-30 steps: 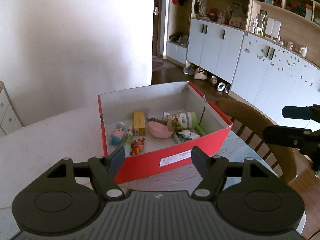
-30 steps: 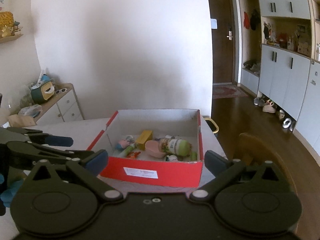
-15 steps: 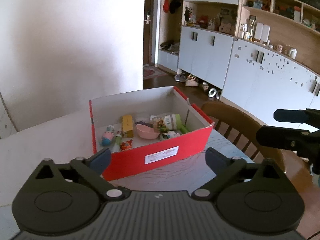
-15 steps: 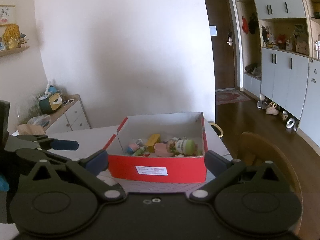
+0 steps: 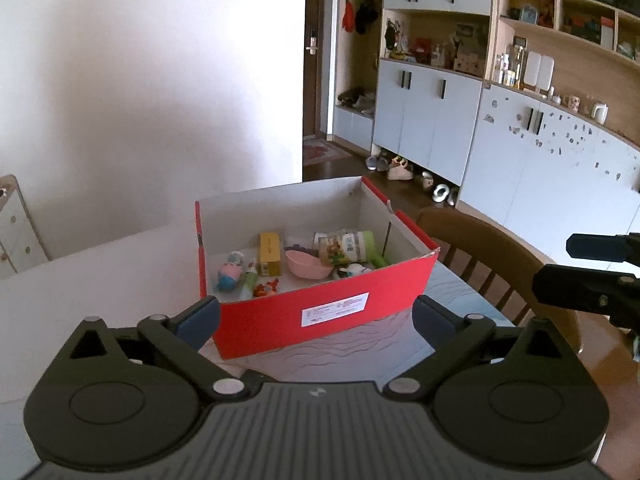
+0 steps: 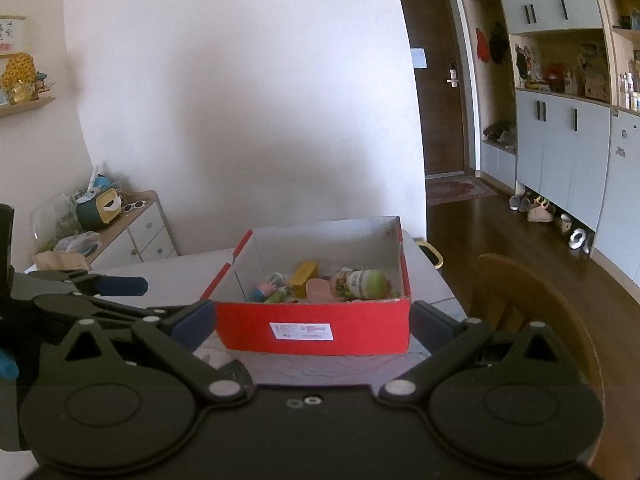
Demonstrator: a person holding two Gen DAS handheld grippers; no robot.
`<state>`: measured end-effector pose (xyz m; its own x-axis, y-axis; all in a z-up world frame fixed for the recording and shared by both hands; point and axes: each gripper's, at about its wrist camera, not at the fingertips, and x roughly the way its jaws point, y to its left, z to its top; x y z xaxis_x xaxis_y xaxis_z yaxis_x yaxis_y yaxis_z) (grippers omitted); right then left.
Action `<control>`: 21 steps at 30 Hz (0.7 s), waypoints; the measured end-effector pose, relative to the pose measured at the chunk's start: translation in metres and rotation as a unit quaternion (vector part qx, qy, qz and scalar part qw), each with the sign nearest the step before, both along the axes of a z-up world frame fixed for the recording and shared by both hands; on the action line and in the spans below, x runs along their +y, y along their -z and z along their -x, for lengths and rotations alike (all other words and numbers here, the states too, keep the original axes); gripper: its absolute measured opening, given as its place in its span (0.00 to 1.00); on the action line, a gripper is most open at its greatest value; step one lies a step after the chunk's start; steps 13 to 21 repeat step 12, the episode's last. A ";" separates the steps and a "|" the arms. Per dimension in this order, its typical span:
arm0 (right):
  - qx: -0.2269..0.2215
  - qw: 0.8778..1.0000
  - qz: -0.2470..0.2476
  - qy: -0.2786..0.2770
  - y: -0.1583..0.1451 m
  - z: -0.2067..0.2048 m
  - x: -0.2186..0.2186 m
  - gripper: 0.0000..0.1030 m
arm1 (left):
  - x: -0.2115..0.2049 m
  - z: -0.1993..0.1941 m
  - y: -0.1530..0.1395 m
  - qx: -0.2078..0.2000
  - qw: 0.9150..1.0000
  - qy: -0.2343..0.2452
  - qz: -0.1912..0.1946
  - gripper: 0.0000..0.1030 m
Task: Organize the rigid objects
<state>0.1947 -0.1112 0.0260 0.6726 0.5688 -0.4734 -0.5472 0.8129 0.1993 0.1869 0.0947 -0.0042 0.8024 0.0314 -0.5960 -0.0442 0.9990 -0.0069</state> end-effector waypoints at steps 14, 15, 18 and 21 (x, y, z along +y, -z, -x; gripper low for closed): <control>0.011 1.000 0.002 0.009 0.004 0.001 -0.001 1.00 | -0.002 0.005 -0.001 -0.002 1.000 0.002 -0.005 1.00; 0.011 1.000 0.002 0.009 0.004 0.001 -0.001 1.00 | -0.002 0.005 -0.001 -0.002 1.000 0.002 -0.005 1.00; 0.011 1.000 0.002 0.009 0.004 0.001 -0.001 1.00 | -0.002 0.005 -0.001 -0.002 1.000 0.002 -0.005 1.00; 0.011 1.000 0.002 0.009 0.004 0.001 -0.001 1.00 | -0.002 0.005 -0.001 -0.002 1.000 0.002 -0.005 1.00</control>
